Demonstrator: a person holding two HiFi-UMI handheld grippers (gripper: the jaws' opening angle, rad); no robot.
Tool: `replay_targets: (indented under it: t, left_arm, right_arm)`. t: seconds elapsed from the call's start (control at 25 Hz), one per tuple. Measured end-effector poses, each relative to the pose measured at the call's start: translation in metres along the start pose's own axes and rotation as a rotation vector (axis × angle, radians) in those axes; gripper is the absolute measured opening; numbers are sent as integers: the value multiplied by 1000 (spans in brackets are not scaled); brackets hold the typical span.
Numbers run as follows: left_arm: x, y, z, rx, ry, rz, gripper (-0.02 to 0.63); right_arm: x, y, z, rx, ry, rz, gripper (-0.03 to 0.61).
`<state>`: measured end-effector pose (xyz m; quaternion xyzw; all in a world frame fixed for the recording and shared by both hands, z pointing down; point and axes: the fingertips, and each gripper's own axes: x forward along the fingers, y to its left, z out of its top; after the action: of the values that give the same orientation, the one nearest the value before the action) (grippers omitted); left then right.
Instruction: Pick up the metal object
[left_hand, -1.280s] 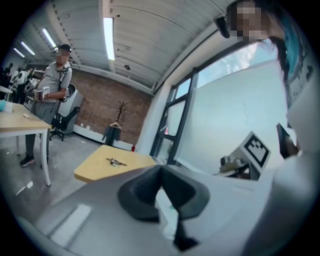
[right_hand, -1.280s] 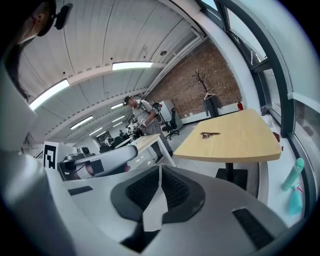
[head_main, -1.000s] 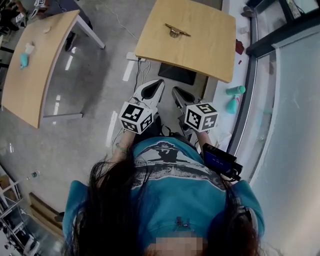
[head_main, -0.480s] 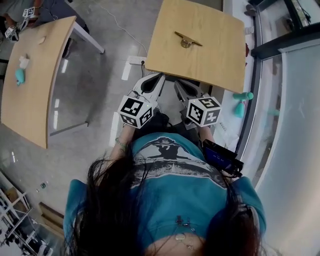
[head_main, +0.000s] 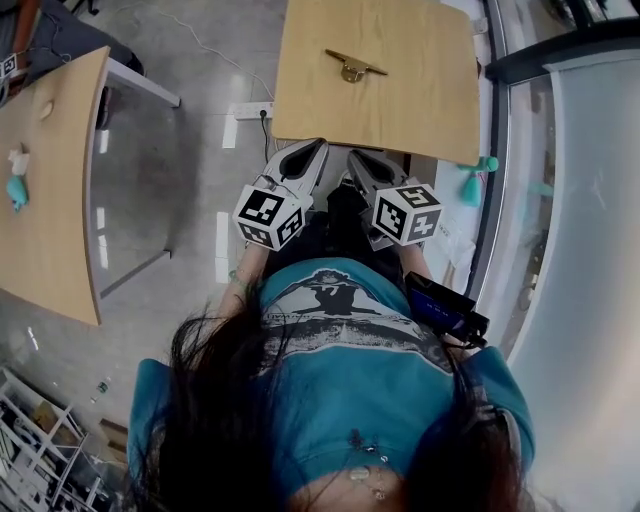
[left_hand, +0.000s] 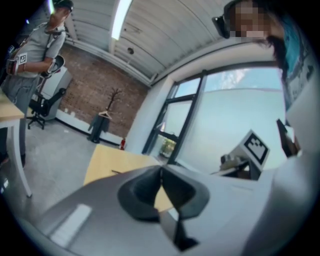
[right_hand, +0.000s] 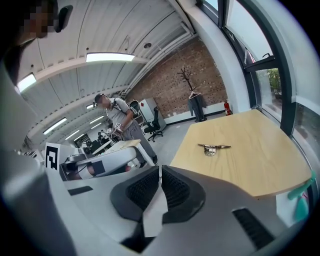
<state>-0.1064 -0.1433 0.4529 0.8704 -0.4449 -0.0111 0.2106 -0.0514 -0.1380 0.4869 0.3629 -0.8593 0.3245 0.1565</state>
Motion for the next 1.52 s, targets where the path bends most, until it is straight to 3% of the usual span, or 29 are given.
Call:
replay_targets:
  t: [0.24,0.76,0.88,0.96,1.16,1.52]
  left_arm:
    - [-10,7,7,-5,3,28,14]
    - [82,72,35,-20,1,102,38]
    - [103,79,34,-17,21,105,41]
    - [115,84,31,-19,36,116,41]
    - [136,97,20,-20,84,141,41]
    - [150,117,14,-35,121,176,41]
  right_arm:
    - [6,-9,13,-34,4,-37,26]
    - [102,-133,68,-135,132,-86,29]
    - [126,-158,70,-177,191,-83,116]
    - [142,-171,68,-209,233,-80,140]
    - [181,-198,60,-412,333,-98,175]
    - [230,-224,34,-788,484,-171,176]
